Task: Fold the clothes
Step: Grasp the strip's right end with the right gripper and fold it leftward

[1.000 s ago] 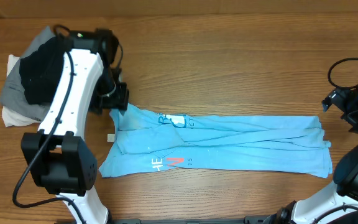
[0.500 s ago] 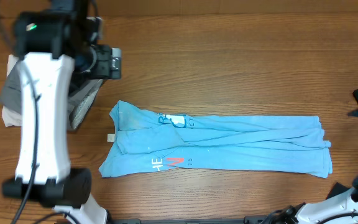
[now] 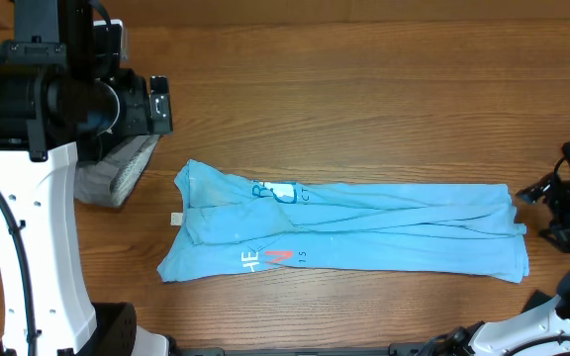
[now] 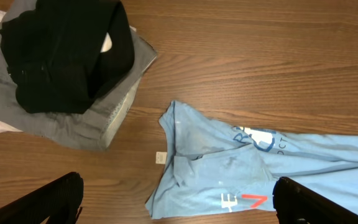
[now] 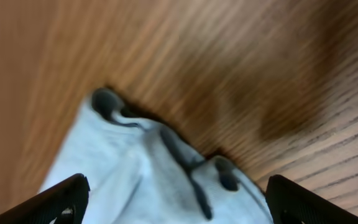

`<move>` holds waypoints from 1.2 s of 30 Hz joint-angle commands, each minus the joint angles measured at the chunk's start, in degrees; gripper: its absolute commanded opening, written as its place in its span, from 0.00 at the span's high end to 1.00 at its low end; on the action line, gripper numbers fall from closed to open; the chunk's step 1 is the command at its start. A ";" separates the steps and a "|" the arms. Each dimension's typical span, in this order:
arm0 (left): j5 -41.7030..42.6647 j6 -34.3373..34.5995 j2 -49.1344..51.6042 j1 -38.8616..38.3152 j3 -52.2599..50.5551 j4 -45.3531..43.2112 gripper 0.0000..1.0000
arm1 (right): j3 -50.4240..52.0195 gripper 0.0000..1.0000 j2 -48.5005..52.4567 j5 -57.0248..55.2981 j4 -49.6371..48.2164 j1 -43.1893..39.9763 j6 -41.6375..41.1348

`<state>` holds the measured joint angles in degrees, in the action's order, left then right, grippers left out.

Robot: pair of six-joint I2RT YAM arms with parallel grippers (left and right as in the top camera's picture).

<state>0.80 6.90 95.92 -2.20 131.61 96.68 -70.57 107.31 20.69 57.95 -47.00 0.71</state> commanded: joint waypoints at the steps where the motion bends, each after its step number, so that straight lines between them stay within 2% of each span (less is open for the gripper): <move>1: -0.11 -0.50 0.07 0.31 0.61 0.04 0.00 | 2.08 0.07 -0.79 -1.11 -1.79 -0.20 1.01; 11: 0.28 -0.50 0.07 0.31 0.59 -0.20 0.00 | 9.57 0.10 -0.79 -1.18 -8.28 4.39 0.35; 14: 0.28 -0.50 0.07 0.31 0.61 -0.20 0.00 | 10.84 0.21 -0.79 -1.18 -8.31 5.99 0.13; 17: 0.28 -0.48 0.07 0.31 0.59 -0.22 0.00 | 10.93 0.41 -0.79 -1.18 -6.54 6.86 0.15; 20: 0.31 -0.48 0.07 0.31 0.61 -0.20 0.00 | 10.62 0.54 -0.81 -1.86 -4.76 6.62 0.15; 24: 0.33 -0.48 0.07 0.31 0.59 0.00 0.00 | 7.98 0.82 -0.81 -4.17 -1.57 4.74 -1.36; 27: 0.33 -0.48 0.07 0.31 0.59 0.02 0.00 | 4.33 0.95 -0.90 -4.09 1.75 3.26 -1.49; 32: 0.33 -0.48 0.07 0.31 0.61 0.02 0.00 | -1.62 0.96 -3.58 -3.45 7.93 2.80 -2.25; 36: 0.28 -0.50 0.07 0.31 0.59 0.02 0.00 | -2.49 0.96 -8.87 -2.62 9.53 4.13 -2.95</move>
<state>0.82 6.90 95.92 -2.20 131.61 96.55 -71.13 103.94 17.58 66.76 -43.86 -1.37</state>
